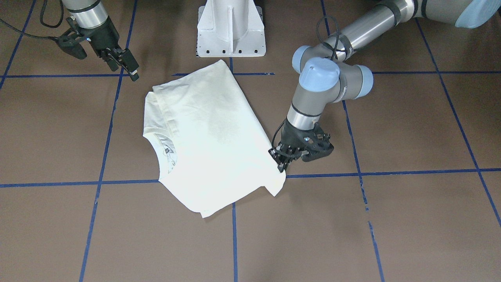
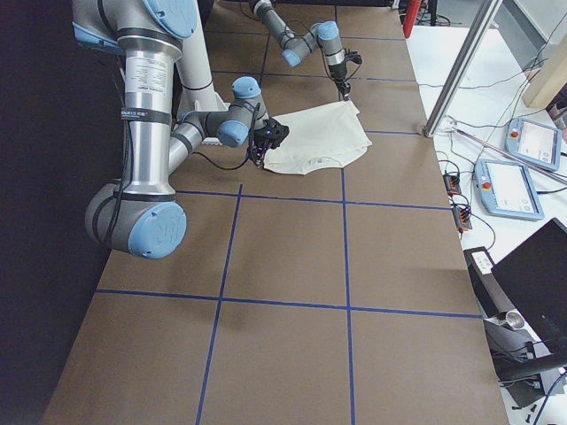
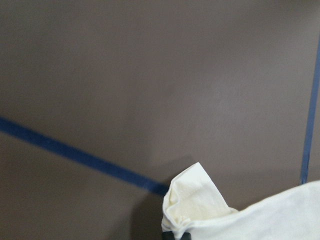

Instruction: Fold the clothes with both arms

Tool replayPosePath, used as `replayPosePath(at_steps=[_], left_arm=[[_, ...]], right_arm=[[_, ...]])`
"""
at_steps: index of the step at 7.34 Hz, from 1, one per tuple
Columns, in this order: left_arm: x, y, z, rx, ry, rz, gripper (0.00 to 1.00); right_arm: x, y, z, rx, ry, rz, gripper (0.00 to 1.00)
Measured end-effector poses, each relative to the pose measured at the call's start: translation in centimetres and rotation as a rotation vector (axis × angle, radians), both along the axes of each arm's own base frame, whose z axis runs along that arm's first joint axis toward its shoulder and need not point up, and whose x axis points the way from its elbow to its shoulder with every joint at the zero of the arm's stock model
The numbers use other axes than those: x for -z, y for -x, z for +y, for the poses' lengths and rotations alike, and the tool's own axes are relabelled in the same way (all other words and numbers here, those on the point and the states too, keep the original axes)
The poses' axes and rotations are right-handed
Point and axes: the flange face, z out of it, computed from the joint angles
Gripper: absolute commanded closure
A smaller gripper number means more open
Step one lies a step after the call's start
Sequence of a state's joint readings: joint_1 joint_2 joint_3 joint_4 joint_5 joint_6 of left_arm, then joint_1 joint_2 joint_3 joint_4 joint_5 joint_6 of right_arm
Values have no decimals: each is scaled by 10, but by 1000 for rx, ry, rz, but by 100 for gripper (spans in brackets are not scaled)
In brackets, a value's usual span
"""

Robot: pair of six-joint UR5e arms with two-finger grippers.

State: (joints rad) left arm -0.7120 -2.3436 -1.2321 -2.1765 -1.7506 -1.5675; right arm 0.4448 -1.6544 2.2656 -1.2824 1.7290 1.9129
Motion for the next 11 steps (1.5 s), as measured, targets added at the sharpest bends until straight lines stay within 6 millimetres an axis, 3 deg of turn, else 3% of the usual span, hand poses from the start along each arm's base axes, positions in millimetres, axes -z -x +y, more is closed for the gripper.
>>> replayPosePath(at_steps=[1, 2, 3, 5, 6, 7, 9, 11], left_arm=[[4, -7, -37, 30, -18, 16, 50], [10, -11, -55, 42, -32, 30, 41], [24, -6, -57, 37, -49, 57, 39], [34, 35, -10, -45, -78, 159, 38], [31, 55, 13, -73, -87, 190, 38], [30, 65, 24, -85, -90, 201, 38], [27, 70, 29, -90, -87, 202, 38], [25, 69, 31, -92, -85, 201, 38]], right_arm=[[6, 3, -1, 0, -5, -12, 0], [14, 12, -6, -3, -13, -30, 0], [20, 30, -15, -17, -23, -39, 0], [36, 83, -31, -45, -37, -42, 0], [48, 112, -24, -54, -19, -26, 0], [60, 142, -11, -67, -14, 4, 2], [64, 187, 0, -93, -36, 66, 7], [57, 204, -2, -108, -48, 113, 15]])
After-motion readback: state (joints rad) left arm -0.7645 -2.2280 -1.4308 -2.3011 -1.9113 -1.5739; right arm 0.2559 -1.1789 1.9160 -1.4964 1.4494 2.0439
